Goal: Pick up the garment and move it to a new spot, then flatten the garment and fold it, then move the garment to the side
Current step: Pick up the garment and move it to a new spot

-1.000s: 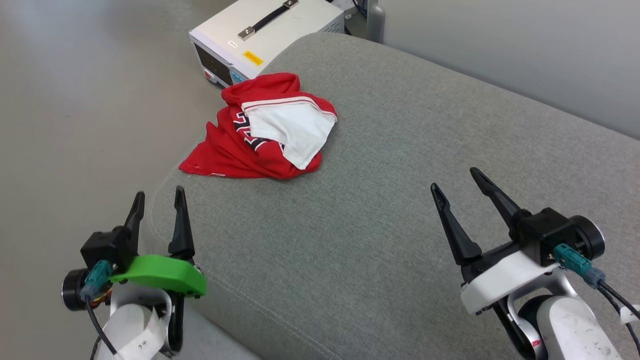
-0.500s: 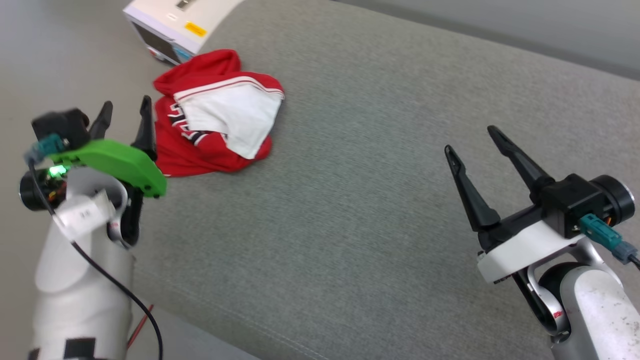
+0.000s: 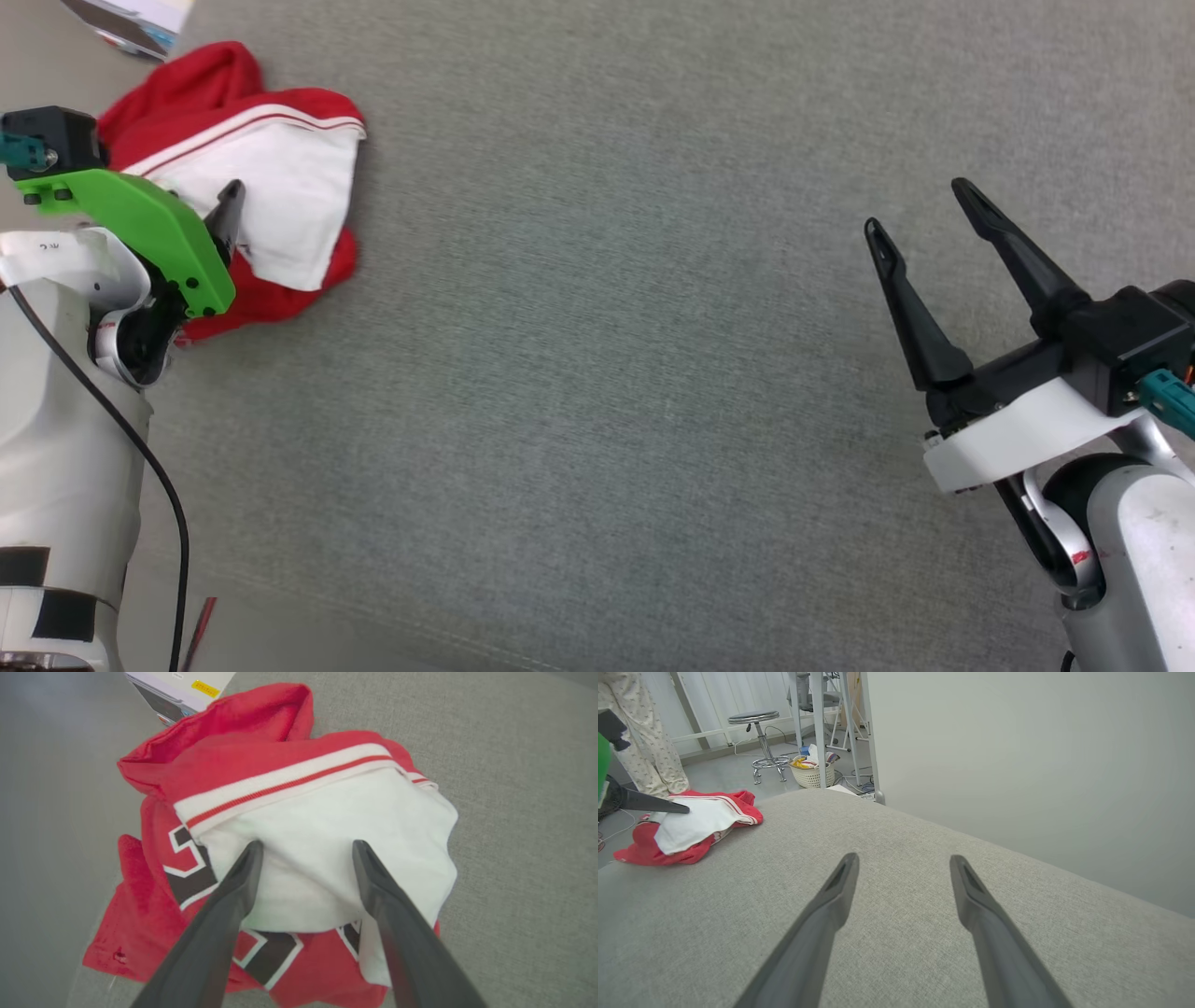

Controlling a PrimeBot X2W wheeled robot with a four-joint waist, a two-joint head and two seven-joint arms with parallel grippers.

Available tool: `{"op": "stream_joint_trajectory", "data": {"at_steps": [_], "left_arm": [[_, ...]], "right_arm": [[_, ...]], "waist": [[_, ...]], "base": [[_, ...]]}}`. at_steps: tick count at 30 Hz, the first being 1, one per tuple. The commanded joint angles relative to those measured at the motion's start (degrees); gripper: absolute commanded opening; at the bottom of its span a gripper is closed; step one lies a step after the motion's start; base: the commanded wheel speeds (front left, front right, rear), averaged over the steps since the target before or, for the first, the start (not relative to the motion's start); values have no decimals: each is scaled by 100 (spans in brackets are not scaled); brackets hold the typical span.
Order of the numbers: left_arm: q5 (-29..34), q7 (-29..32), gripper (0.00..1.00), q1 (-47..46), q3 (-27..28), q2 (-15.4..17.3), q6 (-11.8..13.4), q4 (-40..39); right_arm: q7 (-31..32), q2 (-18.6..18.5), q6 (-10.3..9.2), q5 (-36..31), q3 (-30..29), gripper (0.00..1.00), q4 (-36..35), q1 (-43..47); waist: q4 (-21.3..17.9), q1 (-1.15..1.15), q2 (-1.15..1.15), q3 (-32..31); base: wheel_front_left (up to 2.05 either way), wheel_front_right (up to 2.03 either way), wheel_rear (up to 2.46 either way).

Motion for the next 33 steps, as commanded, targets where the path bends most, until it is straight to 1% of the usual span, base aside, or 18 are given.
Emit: {"op": "stream_joint_trajectory", "data": {"at_steps": [1, 6, 10, 11, 13, 14, 15, 16, 18, 21, 25, 27, 30, 33], "left_arm": [[-152, 80, 100, -128, -94, 52, -16, 44], [-546, 518, 100, -177, -400, 138, -16, 491], [-632, 1108, 100, -195, -569, 159, -16, 1067], [-596, 1210, 100, -207, -620, 169, 7, 1176], [-453, 1351, 100, -257, -745, 220, 161, 1393], [-426, 1438, 61, -287, -787, 199, 208, 1494], [-412, 1394, 35, -323, -797, 181, 227, 1518], [-389, 1228, 0, -371, -785, 180, 283, 1527], [-304, 1049, 0, -403, -837, 193, 340, 1590], [-264, 590, 0, -478, -783, 227, 490, 1624], [-99, -163, 0, -575, -805, 316, 628, 1556], [-7, -637, 0, -629, -809, 371, 700, 1479], [59, -1201, 0, -688, -794, 387, 742, 1392], [174, -1731, 0, -751, -853, 321, 783, 1282]], "right_arm": [[10, -36, -4, 28, -19, 100, -49, -109], [53, -80, -4, 41, 41, 100, -136, -184], [64, -92, -4, 91, 71, 100, -186, -224], [64, -91, -4, 100, 64, 100, -191, -227], [64, -83, -4, 121, 46, 100, -196, -221], [62, -83, -4, 127, 34, 100, -192, -212], [62, -83, -4, 126, 23, 100, -186, -201], [70, -82, -4, 119, 22, 100, -183, -186], [75, -55, -4, 106, 46, 100, -181, -153], [36, -16, -4, 126, 46, 100, -148, -120], [-35, 87, -4, 144, 19, 100, -8, -9], [-82, 168, -4, 157, -5, 100, 77, 74], [-153, 280, -4, 167, -69, 100, 190, 187], [-235, 427, -4, 154, -160, 100, 308, 326]], "waist": [[-329, -1, 0, 427], [-391, -1, 0, 602], [-425, -1, 0, 637], [-428, -1, 0, 639], [-426, -1, 0, 634], [-416, -1, 0, 621], [-401, -1, 0, 605], [-383, -1, 0, 578], [-358, -1, 0, 478], [-307, -1, 0, 295], [-227, -1, 0, -56], [-190, -1, 0, -251], [-142, -1, 0, -504], [-111, -1, 0, -791]], "base": [[0, 0, 0], [0, 0, 0], [0, 0, 0], [0, 0, 0], [0, 0, 0], [0, 0, 0], [0, 0, 0], [0, 0, 0], [0, 0, 0], [0, 0, 0], [0, 0, 0], [0, 0, 0], [0, 0, 0], [0, 0, 0]]}}
